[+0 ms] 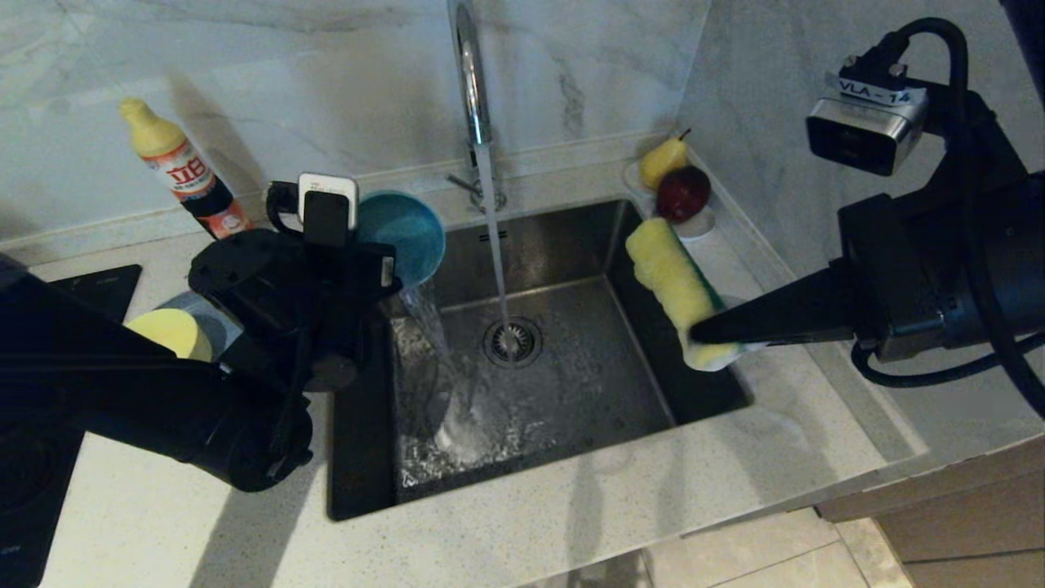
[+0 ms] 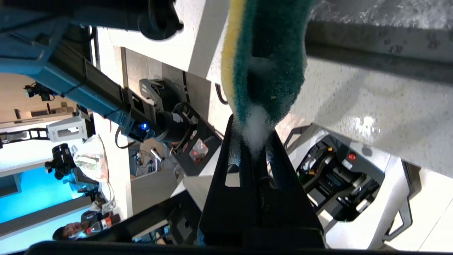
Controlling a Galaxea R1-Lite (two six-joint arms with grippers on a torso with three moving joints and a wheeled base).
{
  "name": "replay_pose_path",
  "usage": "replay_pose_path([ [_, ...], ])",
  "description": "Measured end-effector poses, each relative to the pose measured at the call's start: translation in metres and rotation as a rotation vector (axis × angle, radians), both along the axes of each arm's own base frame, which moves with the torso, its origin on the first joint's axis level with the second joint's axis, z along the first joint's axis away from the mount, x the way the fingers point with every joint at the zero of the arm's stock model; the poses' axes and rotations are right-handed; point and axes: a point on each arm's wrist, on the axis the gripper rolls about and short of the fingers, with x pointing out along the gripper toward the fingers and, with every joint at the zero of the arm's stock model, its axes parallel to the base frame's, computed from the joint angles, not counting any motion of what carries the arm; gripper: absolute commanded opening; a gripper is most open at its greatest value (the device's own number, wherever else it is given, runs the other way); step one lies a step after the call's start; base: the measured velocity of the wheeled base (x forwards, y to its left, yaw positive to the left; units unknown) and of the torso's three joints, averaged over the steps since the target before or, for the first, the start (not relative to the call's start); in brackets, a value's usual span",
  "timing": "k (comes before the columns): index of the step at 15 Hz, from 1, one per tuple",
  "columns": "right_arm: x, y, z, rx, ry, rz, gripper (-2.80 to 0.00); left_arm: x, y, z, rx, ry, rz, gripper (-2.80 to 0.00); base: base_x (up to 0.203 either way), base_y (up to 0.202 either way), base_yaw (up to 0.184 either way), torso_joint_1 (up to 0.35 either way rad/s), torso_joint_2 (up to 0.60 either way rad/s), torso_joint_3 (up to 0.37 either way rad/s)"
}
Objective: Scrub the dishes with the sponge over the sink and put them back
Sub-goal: Rinse the bowl
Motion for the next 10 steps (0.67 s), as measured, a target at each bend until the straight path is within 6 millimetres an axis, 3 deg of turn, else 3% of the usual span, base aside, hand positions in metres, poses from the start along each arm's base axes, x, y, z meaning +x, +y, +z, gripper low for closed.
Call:
replay_pose_path([
  [5, 0.006, 0.004, -0.005, 0.003, 0.000, -0.004, -2.80, -0.007, 0.001, -0.014, 0.099, 0.050, -0.068, -2.80, 0.000, 0.000, 0.000, 0.000, 0.00, 0.000],
  [10, 0.008, 0.004, -0.004, 0.012, -0.014, -0.007, -2.80, -0.013, 0.007, 0.009, 0.113, -0.023, -0.086, -2.80, 0.000, 0.000, 0.000, 0.000, 0.00, 0.000],
])
